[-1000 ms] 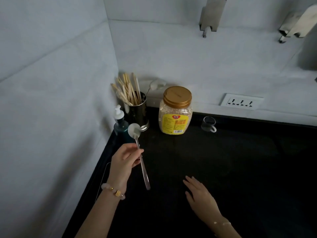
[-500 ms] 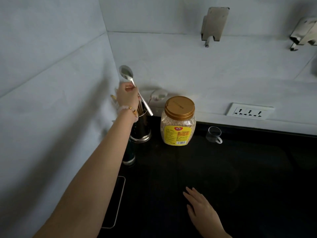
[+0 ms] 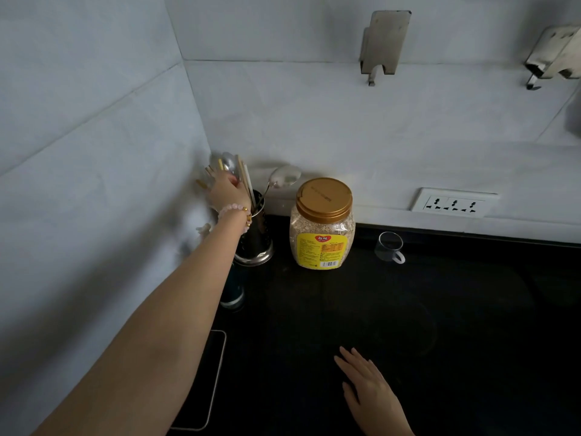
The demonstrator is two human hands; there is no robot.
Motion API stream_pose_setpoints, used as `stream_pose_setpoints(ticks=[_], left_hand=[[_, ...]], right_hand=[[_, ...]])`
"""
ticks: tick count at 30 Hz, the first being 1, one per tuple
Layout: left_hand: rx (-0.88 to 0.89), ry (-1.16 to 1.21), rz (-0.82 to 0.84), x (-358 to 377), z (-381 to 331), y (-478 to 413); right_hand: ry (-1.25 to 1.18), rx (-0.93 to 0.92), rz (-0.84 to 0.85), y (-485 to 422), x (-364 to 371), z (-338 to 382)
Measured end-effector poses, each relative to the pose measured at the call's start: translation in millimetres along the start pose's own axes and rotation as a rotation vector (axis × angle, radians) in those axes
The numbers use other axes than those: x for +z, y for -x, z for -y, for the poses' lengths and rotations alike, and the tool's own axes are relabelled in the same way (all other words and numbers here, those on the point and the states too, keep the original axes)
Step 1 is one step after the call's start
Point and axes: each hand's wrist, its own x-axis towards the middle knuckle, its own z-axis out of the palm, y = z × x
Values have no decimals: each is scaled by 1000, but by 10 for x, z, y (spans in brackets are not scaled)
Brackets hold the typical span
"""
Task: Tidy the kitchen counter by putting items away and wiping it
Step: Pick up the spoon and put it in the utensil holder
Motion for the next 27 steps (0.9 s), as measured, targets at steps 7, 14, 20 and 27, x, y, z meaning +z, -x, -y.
stream_pose_setpoints(ticks=[7,14,20,27], left_hand=[[-11,29,65,18,-44,181],[74,-151,139,52,-17,219],[146,-278,179,26,31,281],[258,-234,145,-56,93,408]], right_hand=[[7,-25,15,-27,-9,-16],[34,-58,37,-29,-36,-33],[31,-61,68,-63,-32,-54],[28,-33,42,-28,-12,-36]])
